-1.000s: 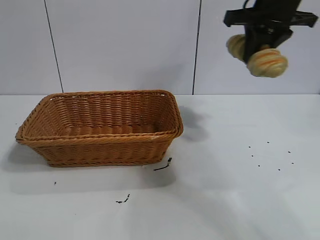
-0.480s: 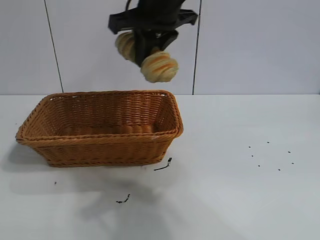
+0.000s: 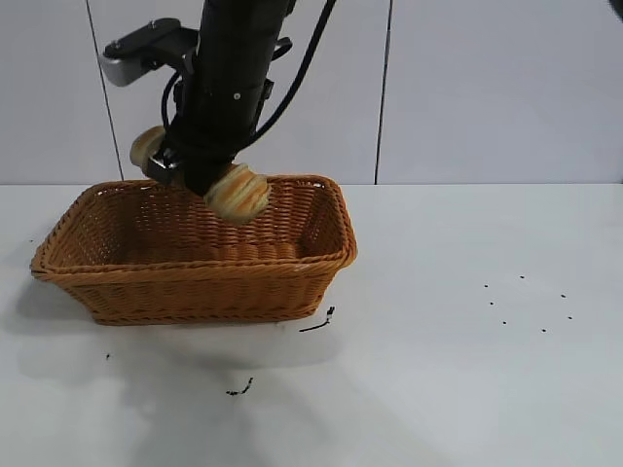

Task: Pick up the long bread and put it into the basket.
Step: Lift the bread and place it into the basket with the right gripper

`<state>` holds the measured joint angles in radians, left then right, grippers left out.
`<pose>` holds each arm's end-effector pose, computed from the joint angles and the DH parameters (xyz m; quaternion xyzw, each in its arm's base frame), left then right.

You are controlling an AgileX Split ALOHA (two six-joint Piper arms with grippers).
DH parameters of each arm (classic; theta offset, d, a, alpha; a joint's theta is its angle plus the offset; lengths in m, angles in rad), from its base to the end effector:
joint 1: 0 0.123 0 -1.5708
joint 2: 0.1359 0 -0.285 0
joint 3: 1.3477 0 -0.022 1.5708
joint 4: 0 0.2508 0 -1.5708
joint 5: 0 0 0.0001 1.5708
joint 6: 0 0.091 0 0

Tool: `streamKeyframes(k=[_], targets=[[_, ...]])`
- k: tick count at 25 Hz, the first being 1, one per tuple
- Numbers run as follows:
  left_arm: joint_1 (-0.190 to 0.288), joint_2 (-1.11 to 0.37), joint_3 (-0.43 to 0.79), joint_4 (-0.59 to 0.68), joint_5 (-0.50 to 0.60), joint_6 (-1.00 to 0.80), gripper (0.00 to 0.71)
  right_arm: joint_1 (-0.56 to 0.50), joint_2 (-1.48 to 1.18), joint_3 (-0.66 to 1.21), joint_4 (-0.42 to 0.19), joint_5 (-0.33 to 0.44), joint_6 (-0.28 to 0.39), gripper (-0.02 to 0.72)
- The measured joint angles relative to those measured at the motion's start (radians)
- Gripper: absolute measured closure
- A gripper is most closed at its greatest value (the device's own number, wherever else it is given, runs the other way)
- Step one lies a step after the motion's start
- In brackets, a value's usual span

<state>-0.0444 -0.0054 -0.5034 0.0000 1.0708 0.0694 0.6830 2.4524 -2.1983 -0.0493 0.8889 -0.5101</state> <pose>-0.0065 0.0003 0.2774 0.0485 0.8522 0.0065 0.5209 0.4197 0.3370 0.1736 -0.5515 0.7941 -0.0004 0.2556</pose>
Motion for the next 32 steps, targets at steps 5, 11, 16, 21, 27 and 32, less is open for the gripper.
streamKeyframes(k=[5, 11, 16, 21, 27, 32], targets=[[0.0, 0.0, 0.0, 0.0, 0.0, 0.0, 0.014, 0.0, 0.031, 0.001, 0.002, -0.001, -0.007, 0.559], [0.0, 0.0, 0.0, 0.0, 0.0, 0.0, 0.014, 0.0, 0.034, 0.001, 0.003, -0.012, -0.009, 0.537], [0.0, 0.0, 0.0, 0.0, 0.0, 0.0, 0.014, 0.0, 0.031, 0.001, 0.005, 0.005, -0.009, 0.131], [0.0, 0.0, 0.0, 0.0, 0.0, 0.0, 0.014, 0.0, -0.001, 0.001, -0.015, 0.004, 0.052, 0.02], [0.0, 0.0, 0.0, 0.0, 0.0, 0.0, 0.014, 0.0, -0.093, 0.001, -0.023, 0.054, 0.178, 0.01], [0.0, 0.0, 0.0, 0.0, 0.0, 0.0, 0.014, -0.016, -0.174, 0.0, -0.016, 0.095, 0.322, 0.01]])
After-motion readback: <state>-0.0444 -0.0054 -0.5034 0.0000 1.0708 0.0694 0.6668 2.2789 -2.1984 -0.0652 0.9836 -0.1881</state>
